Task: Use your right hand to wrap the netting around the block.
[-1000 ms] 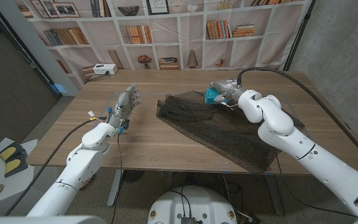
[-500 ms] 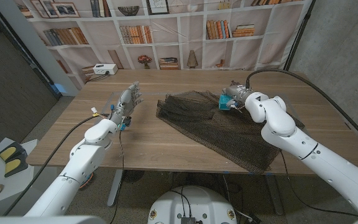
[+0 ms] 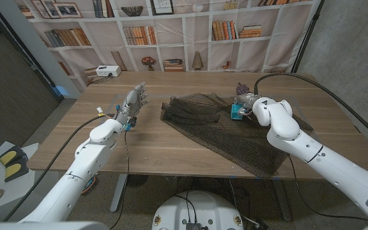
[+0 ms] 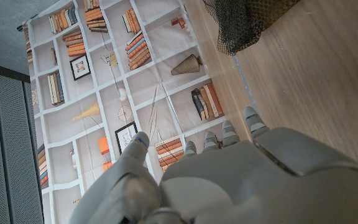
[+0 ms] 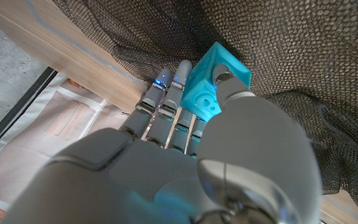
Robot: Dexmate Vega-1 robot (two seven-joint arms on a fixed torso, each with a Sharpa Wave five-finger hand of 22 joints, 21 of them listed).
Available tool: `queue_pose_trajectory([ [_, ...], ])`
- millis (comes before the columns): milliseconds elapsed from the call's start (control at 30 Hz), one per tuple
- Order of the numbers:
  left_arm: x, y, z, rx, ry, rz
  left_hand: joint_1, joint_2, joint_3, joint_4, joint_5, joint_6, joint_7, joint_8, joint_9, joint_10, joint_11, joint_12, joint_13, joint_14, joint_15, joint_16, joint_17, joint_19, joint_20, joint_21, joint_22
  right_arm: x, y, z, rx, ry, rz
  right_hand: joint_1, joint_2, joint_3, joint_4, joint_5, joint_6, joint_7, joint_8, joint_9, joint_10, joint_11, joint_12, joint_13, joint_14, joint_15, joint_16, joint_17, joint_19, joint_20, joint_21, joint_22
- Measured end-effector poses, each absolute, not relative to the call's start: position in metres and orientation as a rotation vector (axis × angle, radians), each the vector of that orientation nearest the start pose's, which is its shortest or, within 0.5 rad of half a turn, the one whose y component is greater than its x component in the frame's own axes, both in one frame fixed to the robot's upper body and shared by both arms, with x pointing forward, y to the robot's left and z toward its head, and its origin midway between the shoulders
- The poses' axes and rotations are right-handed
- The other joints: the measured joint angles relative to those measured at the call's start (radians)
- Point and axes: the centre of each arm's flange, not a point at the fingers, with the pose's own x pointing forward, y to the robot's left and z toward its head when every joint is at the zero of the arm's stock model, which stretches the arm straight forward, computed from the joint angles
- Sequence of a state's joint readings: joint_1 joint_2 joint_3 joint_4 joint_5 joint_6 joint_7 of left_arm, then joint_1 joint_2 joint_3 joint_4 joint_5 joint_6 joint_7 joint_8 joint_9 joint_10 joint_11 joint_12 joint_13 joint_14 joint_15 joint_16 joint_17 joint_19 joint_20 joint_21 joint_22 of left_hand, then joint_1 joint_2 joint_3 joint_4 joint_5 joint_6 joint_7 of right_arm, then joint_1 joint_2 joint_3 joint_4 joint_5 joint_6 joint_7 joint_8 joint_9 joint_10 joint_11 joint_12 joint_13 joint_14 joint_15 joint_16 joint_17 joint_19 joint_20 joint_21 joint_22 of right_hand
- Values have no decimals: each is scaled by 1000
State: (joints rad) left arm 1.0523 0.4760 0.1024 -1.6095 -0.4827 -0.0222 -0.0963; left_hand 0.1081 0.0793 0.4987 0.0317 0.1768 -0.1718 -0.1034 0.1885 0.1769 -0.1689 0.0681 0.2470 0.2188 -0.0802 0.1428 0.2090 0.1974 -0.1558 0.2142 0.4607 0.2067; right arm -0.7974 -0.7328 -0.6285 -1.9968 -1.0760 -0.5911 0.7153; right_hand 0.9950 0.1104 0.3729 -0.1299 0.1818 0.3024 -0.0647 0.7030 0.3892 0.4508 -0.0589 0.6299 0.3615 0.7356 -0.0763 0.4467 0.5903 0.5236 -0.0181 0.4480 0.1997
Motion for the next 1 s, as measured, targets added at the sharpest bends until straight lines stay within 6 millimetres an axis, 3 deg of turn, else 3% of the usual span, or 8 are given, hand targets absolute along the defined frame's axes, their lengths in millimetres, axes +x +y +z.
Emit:
queue_pose_trajectory([
  [100, 607, 309, -30, 44, -524, -204, 0, 0, 0, 0, 0, 0, 0, 0, 0, 0, 0, 0, 0, 0, 0, 0, 0, 0, 0, 0, 0, 573, -209, 7, -1741, -72, -5, 0, 0, 0, 0, 0, 0, 0, -3, -14, 0, 0, -23, -10, -25, 7, -29, -11, -14, 3, 0, 0],
  [300, 610, 308, -29, 44, -521, -211, 0, 0, 0, 0, 0, 0, 0, 0, 0, 0, 0, 0, 0, 0, 0, 0, 0, 0, 0, 0, 0, 576, -210, 3, -1738, -22, 19, 0, 0, -26, 26, -5, 41, -2, -81, -64, 36, 10, -88, -40, -97, 15, -92, -33, -36, 15, 8, -5],
  [400, 612, 308, -29, 43, -521, -211, 0, 0, 0, 0, 0, 0, 0, 0, 0, 0, 0, 0, 0, 0, 0, 0, 0, 0, 0, 0, 0, 579, -210, 4, -1740, 2, 30, 2, 2, -34, 34, -5, 41, -2, -126, -92, -2, 51, -126, -54, -135, 17, -119, -43, -48, 26, 8, -8],
  [567, 613, 308, -29, 43, -518, -214, -7, 7, 0, 0, 0, 0, 0, 0, 0, 0, 0, 0, 0, 0, 0, 0, 0, 0, 0, 0, 0, 583, -209, 7, -1741, 38, 44, 0, 0, -26, 46, -5, 41, -2, -191, -126, -72, 49, -174, -71, -175, 25, -146, -60, -65, 33, 8, -10],
  [633, 614, 309, -28, 42, -518, -213, -7, 7, 0, 0, 0, 0, 0, 0, 0, 0, 0, 0, 0, 0, 0, 0, 0, 0, 0, 0, 0, 583, -210, 5, -1740, 50, 51, -38, 7, -26, 46, -4, 38, -4, -224, -138, -94, 50, -190, -78, -192, 25, -157, -66, -72, 40, 8, -10],
  [767, 615, 309, -28, 43, -518, -215, -7, 7, 0, 0, 0, 0, 0, 0, 0, 0, 0, 0, 0, 0, 0, 0, 0, 0, 0, 0, 0, 584, -210, 5, -1739, 76, 62, -78, -4, -15, 67, 0, -44, -2, -275, -161, -136, 53, -221, -89, -229, 27, -179, -79, -85, 53, -1, -14],
  [867, 615, 309, -27, 43, -521, -217, -7, 7, 0, 0, 0, 0, 0, 0, 0, 0, 0, 0, 0, 0, 0, 0, 0, 0, 0, 0, 0, 584, -211, 7, -1733, 92, 66, -119, -20, -41, 74, 0, -95, 6, -311, -175, -168, 63, -243, -96, -264, 28, -198, -89, -110, 66, -12, -14],
  [1000, 615, 309, -26, 44, -523, -218, -7, 7, 0, 0, 6, 0, 0, 0, 0, 0, 0, 0, 0, 0, 0, 0, 0, 0, 0, 0, 0, 582, -216, 10, -1713, 103, 73, -205, -49, -78, 108, 1, -119, 15, -348, -189, -199, 80, -268, -105, -305, 30, -215, -98, -148, 87, -34, -14],
])
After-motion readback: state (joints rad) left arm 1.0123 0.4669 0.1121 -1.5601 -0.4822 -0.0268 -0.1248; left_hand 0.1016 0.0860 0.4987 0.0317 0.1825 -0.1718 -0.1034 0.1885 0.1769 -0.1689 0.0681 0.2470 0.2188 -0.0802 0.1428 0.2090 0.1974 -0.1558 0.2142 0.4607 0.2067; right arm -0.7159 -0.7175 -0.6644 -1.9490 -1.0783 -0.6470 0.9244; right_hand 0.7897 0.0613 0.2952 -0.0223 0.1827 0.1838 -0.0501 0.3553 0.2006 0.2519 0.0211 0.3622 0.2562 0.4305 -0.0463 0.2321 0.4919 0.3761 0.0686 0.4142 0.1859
